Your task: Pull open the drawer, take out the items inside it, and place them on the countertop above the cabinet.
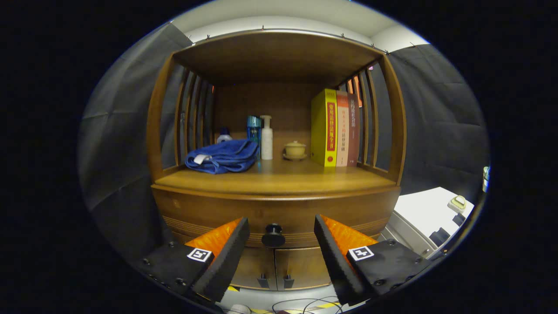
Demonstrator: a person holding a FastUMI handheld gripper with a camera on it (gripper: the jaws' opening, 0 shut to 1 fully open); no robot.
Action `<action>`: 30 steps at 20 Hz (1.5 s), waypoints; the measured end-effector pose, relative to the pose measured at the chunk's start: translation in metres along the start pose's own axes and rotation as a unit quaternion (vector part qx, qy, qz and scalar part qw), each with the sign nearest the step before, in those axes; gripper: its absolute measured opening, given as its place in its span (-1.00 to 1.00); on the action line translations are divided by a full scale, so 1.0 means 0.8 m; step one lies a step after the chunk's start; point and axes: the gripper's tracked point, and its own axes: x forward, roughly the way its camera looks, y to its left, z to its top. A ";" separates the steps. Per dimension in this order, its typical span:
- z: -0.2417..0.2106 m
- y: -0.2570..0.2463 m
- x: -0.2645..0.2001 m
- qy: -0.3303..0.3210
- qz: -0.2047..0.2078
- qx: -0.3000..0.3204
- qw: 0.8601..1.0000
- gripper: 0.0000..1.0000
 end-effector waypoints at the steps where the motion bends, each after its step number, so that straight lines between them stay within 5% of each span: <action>1: -0.008 0.003 0.005 0.008 0.003 0.007 1.000 0.96; 13: -0.074 0.008 0.076 0.063 0.002 0.015 0.998 0.97; 16: -0.080 0.007 0.082 0.066 0.001 0.012 0.998 0.79; 21: -0.076 0.013 0.086 0.055 0.007 0.003 0.998 0.14; 30: -0.080 0.014 0.073 0.061 0.006 0.000 0.998 -0.09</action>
